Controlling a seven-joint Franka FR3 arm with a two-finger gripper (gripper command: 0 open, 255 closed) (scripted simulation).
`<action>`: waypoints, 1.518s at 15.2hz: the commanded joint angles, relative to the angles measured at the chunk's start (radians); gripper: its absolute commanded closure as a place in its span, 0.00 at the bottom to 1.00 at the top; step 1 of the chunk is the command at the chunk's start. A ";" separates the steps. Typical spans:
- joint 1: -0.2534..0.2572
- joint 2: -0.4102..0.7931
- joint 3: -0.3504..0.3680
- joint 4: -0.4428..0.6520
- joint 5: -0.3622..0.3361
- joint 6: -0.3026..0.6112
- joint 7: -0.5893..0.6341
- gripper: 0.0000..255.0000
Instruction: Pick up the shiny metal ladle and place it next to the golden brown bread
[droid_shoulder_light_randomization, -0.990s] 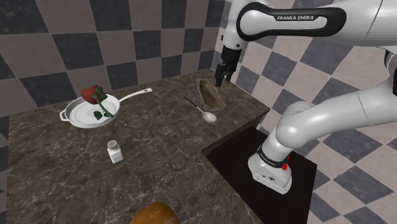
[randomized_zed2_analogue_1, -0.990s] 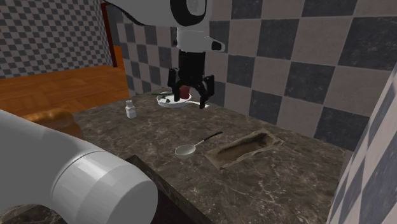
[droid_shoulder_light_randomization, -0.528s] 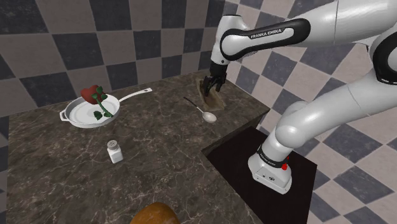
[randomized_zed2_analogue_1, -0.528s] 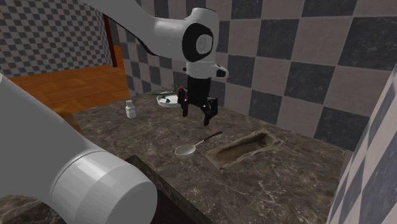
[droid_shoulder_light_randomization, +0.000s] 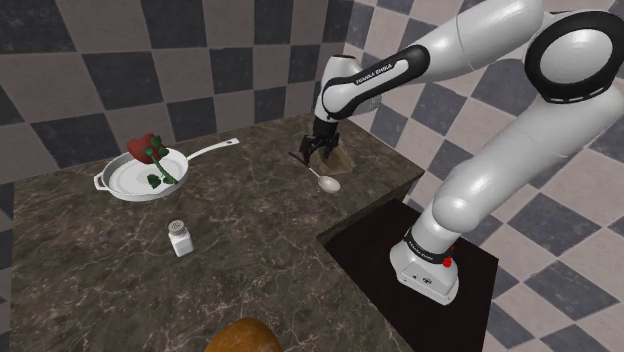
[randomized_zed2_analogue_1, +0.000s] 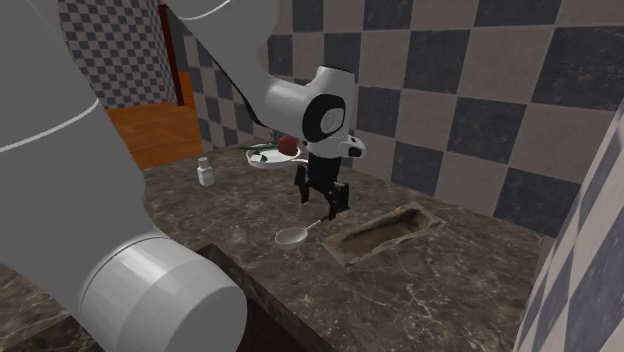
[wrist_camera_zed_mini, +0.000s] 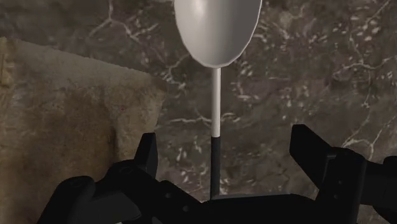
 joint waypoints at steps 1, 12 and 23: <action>0.002 0.039 0.001 0.000 0.008 0.042 0.002 0.00; 0.011 0.113 0.007 -0.027 0.028 0.144 -0.009 0.00; 0.011 0.113 0.007 -0.026 0.028 0.143 -0.009 1.00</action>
